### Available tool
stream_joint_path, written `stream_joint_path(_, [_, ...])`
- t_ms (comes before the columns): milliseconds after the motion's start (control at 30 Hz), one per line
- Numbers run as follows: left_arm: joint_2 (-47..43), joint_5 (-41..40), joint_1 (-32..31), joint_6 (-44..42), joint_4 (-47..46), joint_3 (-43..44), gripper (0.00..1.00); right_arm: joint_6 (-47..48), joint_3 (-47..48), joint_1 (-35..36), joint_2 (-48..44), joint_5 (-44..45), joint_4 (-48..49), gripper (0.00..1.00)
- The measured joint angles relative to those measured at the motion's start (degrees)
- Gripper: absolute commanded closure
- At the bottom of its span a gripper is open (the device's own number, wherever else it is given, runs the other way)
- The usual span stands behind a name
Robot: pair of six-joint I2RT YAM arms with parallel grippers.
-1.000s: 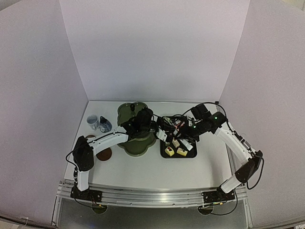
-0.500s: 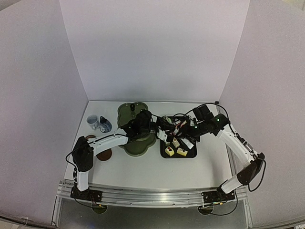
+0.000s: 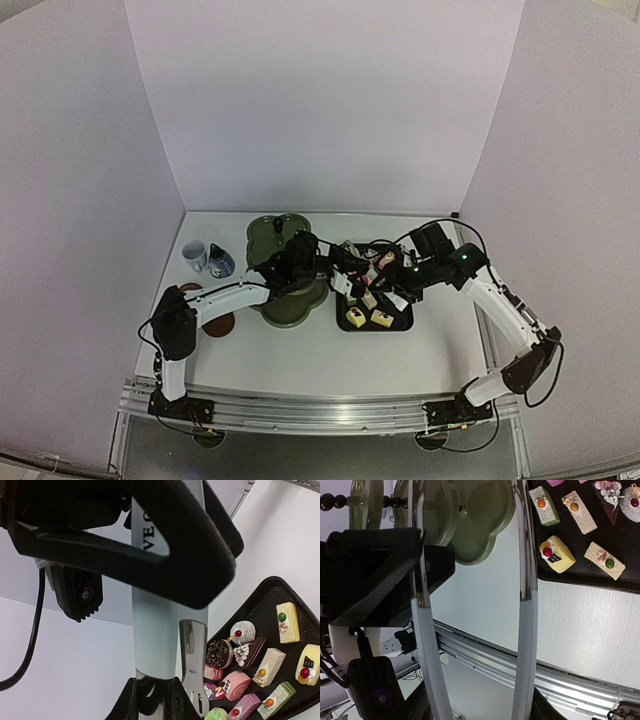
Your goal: Serve the afternoon tea
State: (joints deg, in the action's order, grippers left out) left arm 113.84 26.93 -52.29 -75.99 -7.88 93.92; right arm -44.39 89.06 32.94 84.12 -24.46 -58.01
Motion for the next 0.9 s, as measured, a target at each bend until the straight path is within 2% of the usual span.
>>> stream_joint_path(467, [0.0, 0.1, 0.0, 0.5, -1.7, -0.8, 1.0, -0.4, -0.1, 0.2, -0.4, 0.1, 0.5, 0.69])
stream_joint_path(767, [0.0, 0.1, 0.0, 1.3, -2.2, -1.1, 0.99, 0.2, -0.1, 0.4, -0.4, 0.1, 1.0, 0.72])
stream_joint_path(800, [0.0, 0.0, 0.0, 1.3, -2.2, -1.1, 0.93, 0.2, -0.1, 0.4, -0.4, 0.1, 1.0, 0.72])
stream_joint_path(900, [-0.1, 0.0, 0.0, 1.5, -2.5, -1.5, 0.55, 0.4, -0.1, 0.4, -0.4, 0.2, 1.0, 0.72])
